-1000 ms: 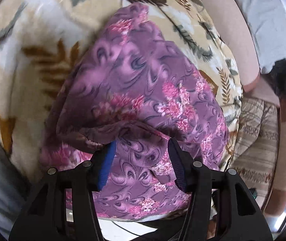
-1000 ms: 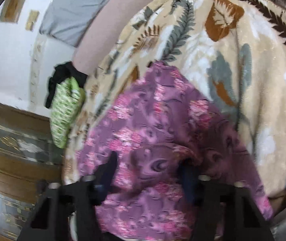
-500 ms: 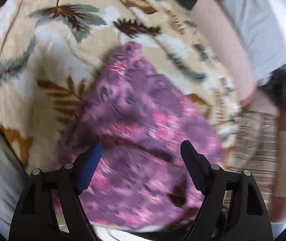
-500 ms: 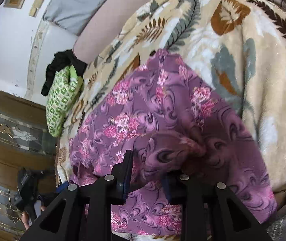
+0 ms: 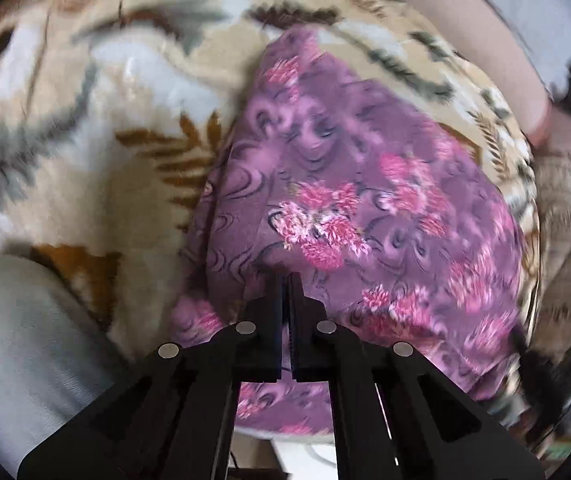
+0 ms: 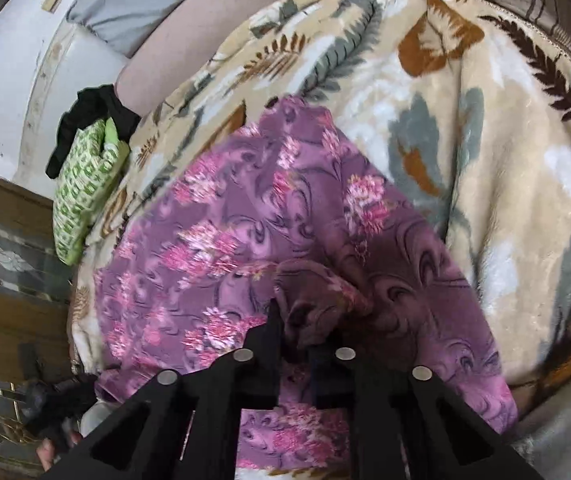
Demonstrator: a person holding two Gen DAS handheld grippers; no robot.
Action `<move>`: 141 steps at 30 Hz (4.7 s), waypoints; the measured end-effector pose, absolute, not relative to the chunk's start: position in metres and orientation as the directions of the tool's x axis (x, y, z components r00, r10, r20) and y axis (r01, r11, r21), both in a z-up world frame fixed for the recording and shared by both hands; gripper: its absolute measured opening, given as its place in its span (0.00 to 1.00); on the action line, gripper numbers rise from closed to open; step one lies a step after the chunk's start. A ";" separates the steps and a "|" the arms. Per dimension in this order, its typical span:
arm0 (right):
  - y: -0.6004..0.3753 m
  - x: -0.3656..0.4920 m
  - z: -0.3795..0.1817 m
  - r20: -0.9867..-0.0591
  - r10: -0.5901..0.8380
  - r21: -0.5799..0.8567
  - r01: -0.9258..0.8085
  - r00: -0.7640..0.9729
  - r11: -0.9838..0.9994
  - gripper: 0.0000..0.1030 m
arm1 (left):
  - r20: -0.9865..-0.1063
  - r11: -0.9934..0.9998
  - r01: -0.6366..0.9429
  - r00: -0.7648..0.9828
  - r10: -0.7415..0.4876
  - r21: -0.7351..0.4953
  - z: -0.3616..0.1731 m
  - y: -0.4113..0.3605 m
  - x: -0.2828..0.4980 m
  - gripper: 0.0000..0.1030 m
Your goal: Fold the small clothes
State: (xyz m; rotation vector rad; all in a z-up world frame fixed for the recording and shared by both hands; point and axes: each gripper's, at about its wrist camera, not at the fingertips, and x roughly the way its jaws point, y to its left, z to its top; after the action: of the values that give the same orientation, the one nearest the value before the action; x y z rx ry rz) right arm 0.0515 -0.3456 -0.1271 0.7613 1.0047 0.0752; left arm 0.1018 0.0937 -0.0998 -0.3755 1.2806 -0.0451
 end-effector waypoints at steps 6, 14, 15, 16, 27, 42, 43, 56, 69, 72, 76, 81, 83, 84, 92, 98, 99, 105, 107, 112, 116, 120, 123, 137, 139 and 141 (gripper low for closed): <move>-0.340 0.024 -0.076 -0.779 0.230 0.422 0.215 0.583 0.881 0.06 | -0.930 0.973 -0.070 0.318 -0.187 -0.219 -0.089 0.084 0.063 0.00; -0.333 0.037 -0.118 -0.825 0.212 0.384 0.244 0.524 0.891 0.09 | -0.918 0.919 -0.160 0.238 -0.317 -0.359 -0.130 0.095 0.065 0.11; -0.336 0.036 -0.118 -0.812 0.230 0.408 0.240 0.536 0.881 0.12 | -0.905 0.908 -0.169 0.263 -0.334 -0.384 -0.125 0.098 0.064 0.32; -0.338 0.035 -0.120 -0.806 0.247 0.429 0.241 0.538 0.871 0.20 | -0.896 0.898 -0.182 0.279 -0.345 -0.402 -0.123 0.101 0.063 0.48; -0.340 0.035 -0.128 -0.778 0.340 0.529 0.261 0.528 0.808 0.42 | -0.841 0.827 -0.213 0.294 -0.454 -0.521 -0.123 0.086 0.064 0.77; -0.313 0.011 -0.082 -0.791 0.131 0.299 0.191 0.597 0.935 0.06 | -0.885 0.953 0.060 0.358 -0.297 -0.296 -0.065 0.056 0.048 0.08; -0.307 0.009 -0.081 -0.812 0.107 0.263 0.196 0.574 0.945 0.06 | -0.900 0.963 0.075 0.342 -0.270 -0.261 -0.070 0.052 0.050 0.08; -0.302 0.030 -0.137 -0.930 0.057 0.158 0.255 0.363 0.954 0.10 | -0.930 0.959 0.084 0.232 -0.284 -0.272 -0.125 0.055 0.052 0.15; -0.328 -0.039 -0.061 -0.775 0.029 0.310 0.339 0.632 0.888 0.66 | -0.780 0.878 0.141 0.411 -0.472 -0.457 -0.078 0.088 0.033 0.73; -0.318 -0.032 -0.047 -0.736 0.089 0.354 0.269 0.671 0.896 0.66 | -0.721 0.844 0.075 0.482 -0.497 -0.531 -0.068 0.101 0.029 0.73; -0.277 -0.007 -0.041 -0.706 0.211 0.391 0.123 0.676 0.912 0.66 | -0.763 0.881 -0.046 0.523 -0.379 -0.470 -0.065 0.113 0.049 0.75; -0.232 0.031 -0.048 -0.665 0.406 0.501 -0.029 0.627 0.865 0.66 | -0.828 0.882 -0.160 0.449 -0.335 -0.444 -0.094 0.135 0.085 0.75; -0.212 0.049 -0.053 -0.669 0.426 0.500 -0.055 0.610 0.864 0.66 | -0.848 0.888 -0.171 0.417 -0.327 -0.427 -0.107 0.136 0.098 0.75; -0.203 0.056 -0.054 -0.677 0.416 0.483 -0.059 0.607 0.874 0.66 | -0.846 0.883 -0.174 0.413 -0.337 -0.436 -0.113 0.136 0.100 0.75; -0.142 0.124 -0.060 -0.696 0.564 0.543 -0.188 0.445 0.818 0.66 | -0.856 0.874 -0.163 0.345 -0.384 -0.458 -0.137 0.133 0.109 0.74; -0.082 0.163 -0.068 -0.743 0.608 0.536 -0.297 0.280 0.790 0.66 | -0.825 0.829 -0.179 0.335 -0.455 -0.530 -0.143 0.139 0.103 0.74; -0.073 0.169 -0.073 -0.760 0.596 0.522 -0.304 0.258 0.797 0.66 | -0.822 0.826 -0.175 0.329 -0.464 -0.536 -0.144 0.139 0.102 0.71; -0.030 0.203 -0.103 -0.823 0.554 0.498 -0.312 0.123 0.809 0.66 | -0.824 0.818 -0.205 0.337 -0.456 -0.537 -0.146 0.145 0.100 0.42; -0.017 0.212 -0.111 -0.841 0.537 0.494 -0.309 0.068 0.812 0.66 | -0.823 0.816 -0.206 0.333 -0.461 -0.540 -0.148 0.144 0.101 0.45; 0.005 0.221 -0.118 -0.839 0.544 0.517 -0.296 0.009 0.803 0.66 | -0.826 0.845 -0.147 0.350 -0.441 -0.514 -0.139 0.134 0.097 0.11; 0.015 0.224 -0.122 -0.857 0.514 0.497 -0.297 -0.024 0.815 0.62 | -0.787 0.838 -0.109 0.425 -0.447 -0.534 -0.124 0.133 0.088 0.12; 0.017 0.224 -0.126 -0.875 0.482 0.468 -0.312 -0.036 0.827 0.55 | -0.760 0.857 -0.023 0.474 -0.444 -0.514 -0.106 0.121 0.082 0.11; 0.020 0.222 -0.137 -0.904 0.426 0.417 -0.319 -0.043 0.851 0.43 | -0.768 0.894 0.037 0.496 -0.405 -0.447 -0.098 0.105 0.076 0.11; -0.148 0.151 -0.031 -0.621 0.719 0.650 -0.308 0.312 0.695 0.13 | -0.680 0.881 0.354 0.564 -0.468 -0.313 0.006 0.000 0.030 0.11; -0.190 0.137 -0.024 -0.550 0.749 0.703 -0.281 0.369 0.654 0.13 | -0.680 0.861 0.417 0.543 -0.493 -0.291 0.016 -0.034 0.028 0.11; -0.232 0.126 -0.023 -0.499 0.757 0.738 -0.252 0.422 0.627 0.13 | -0.688 0.839 0.478 0.518 -0.508 -0.260 0.021 -0.076 0.032 0.11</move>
State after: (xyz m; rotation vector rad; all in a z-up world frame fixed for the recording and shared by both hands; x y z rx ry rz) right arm 0.1265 -0.2321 -0.0226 0.6278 0.9320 0.6860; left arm 0.0320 -0.0755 0.0208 -0.0393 0.8381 -0.5919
